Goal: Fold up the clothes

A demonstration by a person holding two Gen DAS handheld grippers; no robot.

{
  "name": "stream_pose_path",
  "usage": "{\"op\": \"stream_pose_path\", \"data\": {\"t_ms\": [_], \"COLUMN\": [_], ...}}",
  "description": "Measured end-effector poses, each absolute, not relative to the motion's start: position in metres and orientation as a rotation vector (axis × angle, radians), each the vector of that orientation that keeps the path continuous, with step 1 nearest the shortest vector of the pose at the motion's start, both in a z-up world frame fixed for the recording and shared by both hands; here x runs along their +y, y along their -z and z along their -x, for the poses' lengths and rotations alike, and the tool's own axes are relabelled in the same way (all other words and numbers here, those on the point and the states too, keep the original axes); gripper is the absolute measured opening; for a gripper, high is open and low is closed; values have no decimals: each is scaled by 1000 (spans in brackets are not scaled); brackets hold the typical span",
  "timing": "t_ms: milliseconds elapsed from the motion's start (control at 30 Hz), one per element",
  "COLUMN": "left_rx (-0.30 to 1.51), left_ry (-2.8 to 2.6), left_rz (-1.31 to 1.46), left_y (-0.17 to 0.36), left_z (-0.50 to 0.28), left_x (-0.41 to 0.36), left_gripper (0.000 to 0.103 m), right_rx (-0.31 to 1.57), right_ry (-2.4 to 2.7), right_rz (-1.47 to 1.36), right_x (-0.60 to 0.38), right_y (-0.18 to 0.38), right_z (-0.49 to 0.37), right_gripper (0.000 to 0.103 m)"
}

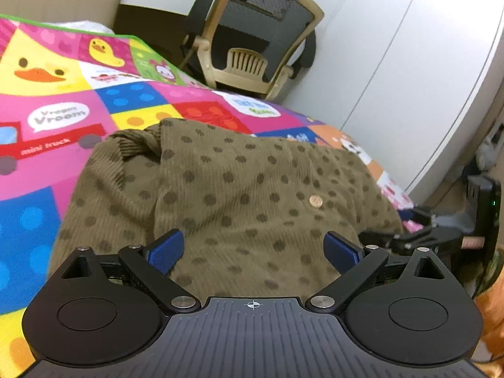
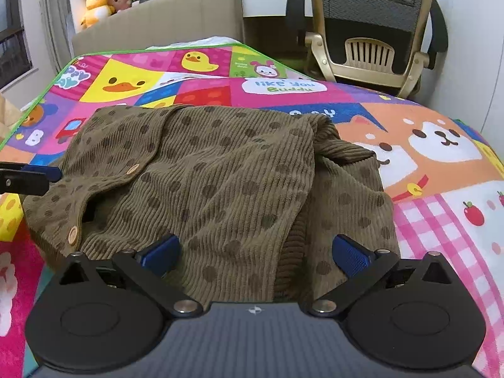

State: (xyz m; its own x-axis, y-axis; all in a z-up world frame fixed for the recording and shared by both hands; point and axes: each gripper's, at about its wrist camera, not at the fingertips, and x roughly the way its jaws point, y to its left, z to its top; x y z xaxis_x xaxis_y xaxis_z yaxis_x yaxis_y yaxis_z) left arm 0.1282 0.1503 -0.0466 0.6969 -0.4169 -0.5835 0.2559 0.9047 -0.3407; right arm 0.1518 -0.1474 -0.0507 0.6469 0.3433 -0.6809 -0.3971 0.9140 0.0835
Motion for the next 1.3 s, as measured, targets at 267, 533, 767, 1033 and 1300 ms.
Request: {"op": "stream_pose_path", "data": {"t_ms": [267, 533, 767, 1033, 1300], "left_rx": [704, 761, 720, 697, 679], "left_ry": [262, 193, 124, -5, -8], "left_rz": [190, 117, 258, 381, 353], "left_y": [39, 51, 44, 58, 59], "left_z": [-107, -101, -89, -105, -105], "left_x": [165, 162, 197, 225, 222], "left_gripper": [99, 100, 100, 99, 50], "right_rx": [550, 676, 680, 654, 651], "right_ry": [-448, -503, -526, -541, -540], "right_rz": [21, 193, 191, 246, 220], "right_x": [-146, -74, -76, -69, -73], "right_y": [6, 37, 48, 49, 48], "right_z": [-122, -132, -124, -111, -112], "right_gripper": [103, 103, 103, 103, 103]}}
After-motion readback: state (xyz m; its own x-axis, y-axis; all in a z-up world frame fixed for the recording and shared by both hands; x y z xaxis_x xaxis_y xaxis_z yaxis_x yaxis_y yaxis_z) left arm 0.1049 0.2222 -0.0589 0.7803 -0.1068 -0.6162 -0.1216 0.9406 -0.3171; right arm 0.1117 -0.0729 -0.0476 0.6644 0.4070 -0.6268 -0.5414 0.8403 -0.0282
